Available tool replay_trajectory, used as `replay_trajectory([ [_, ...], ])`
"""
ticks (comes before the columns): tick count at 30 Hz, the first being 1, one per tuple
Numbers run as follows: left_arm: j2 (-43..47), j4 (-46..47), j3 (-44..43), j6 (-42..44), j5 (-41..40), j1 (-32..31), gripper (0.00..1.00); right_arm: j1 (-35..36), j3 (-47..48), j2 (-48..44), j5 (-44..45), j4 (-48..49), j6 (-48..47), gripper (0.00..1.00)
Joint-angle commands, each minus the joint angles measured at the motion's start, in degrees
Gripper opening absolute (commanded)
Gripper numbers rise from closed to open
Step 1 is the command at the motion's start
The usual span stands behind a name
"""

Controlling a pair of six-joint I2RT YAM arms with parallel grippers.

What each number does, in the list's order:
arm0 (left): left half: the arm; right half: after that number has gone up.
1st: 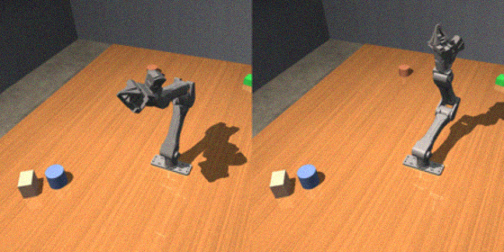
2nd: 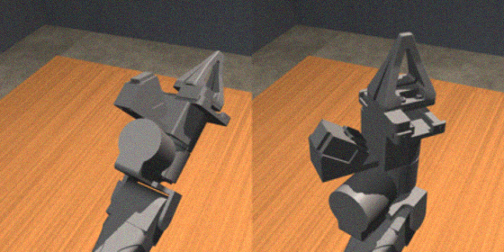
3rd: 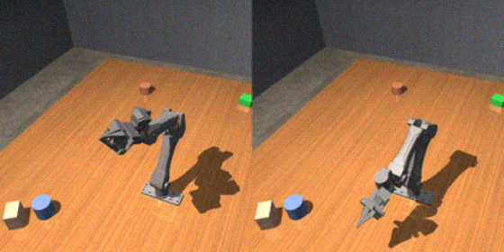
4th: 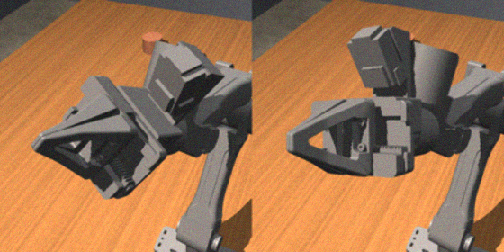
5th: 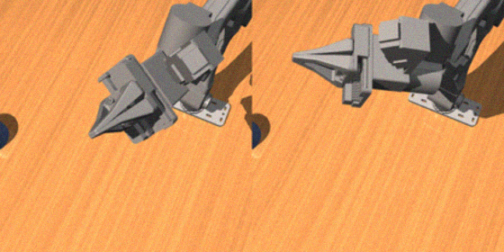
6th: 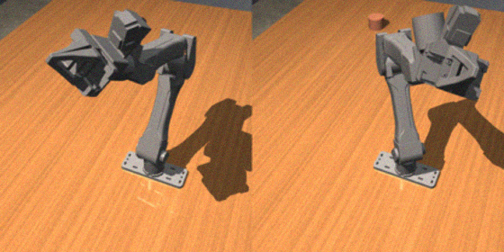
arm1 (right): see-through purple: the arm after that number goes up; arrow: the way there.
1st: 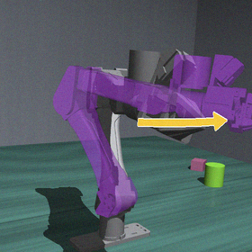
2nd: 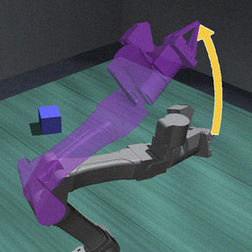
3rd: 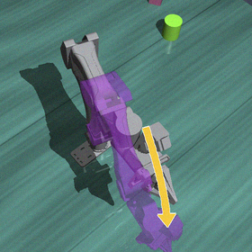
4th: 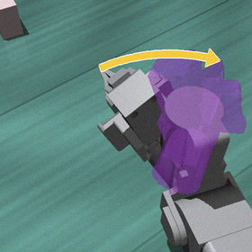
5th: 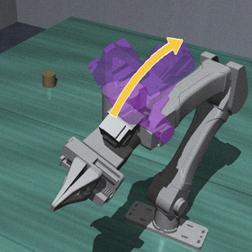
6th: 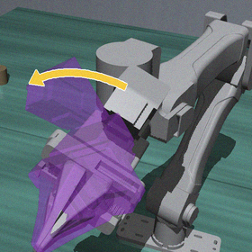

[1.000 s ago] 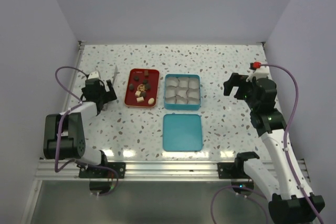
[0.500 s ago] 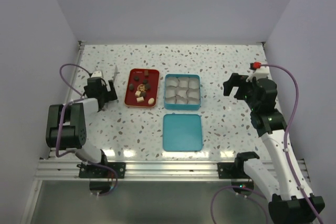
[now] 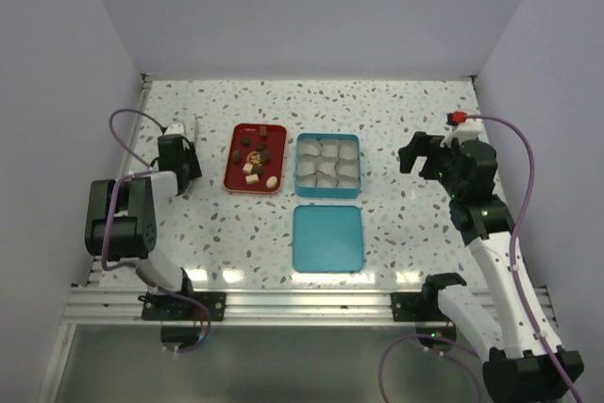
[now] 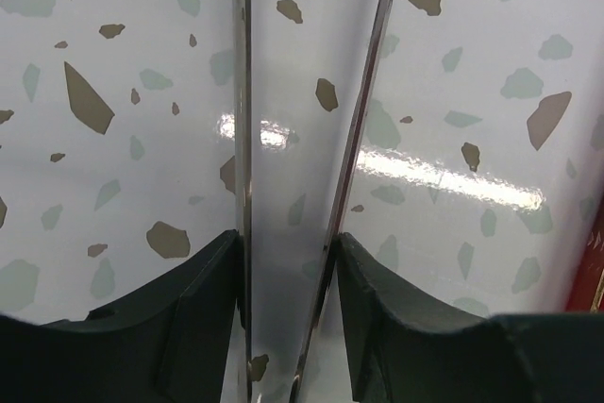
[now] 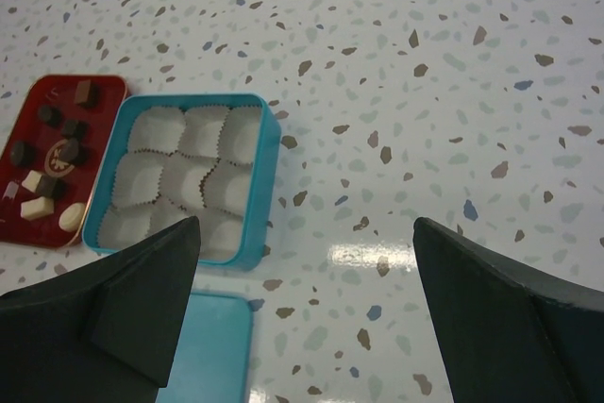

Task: Pack the chocolate

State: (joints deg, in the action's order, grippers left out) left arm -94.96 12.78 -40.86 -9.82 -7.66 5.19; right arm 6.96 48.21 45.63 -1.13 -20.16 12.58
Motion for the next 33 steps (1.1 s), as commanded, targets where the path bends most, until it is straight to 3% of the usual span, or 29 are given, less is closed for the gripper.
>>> replay_trajectory([
  [1,1.0,-0.6,-0.3,0.2,1.2,0.2,0.49,-0.2,-0.7,0.3,-1.7,1.5,0.1,0.99],
  [8,9.2,-5.2,-0.8,-1.1,2.4,-1.6,0.47,-0.2,-0.8,0.6,-2.0,1.7,0.0,0.99],
  [24,19.5,-20.4,-7.6,-2.0,1.4,-10.1,0.45,-0.1,-1.3,0.5,-2.8,2.1,0.0,0.99],
  [33,25.8,-27.6,-12.3,-0.5,1.2,-11.5,0.45,-0.2,-1.4,0.2,-3.0,1.9,0.1,0.99],
])
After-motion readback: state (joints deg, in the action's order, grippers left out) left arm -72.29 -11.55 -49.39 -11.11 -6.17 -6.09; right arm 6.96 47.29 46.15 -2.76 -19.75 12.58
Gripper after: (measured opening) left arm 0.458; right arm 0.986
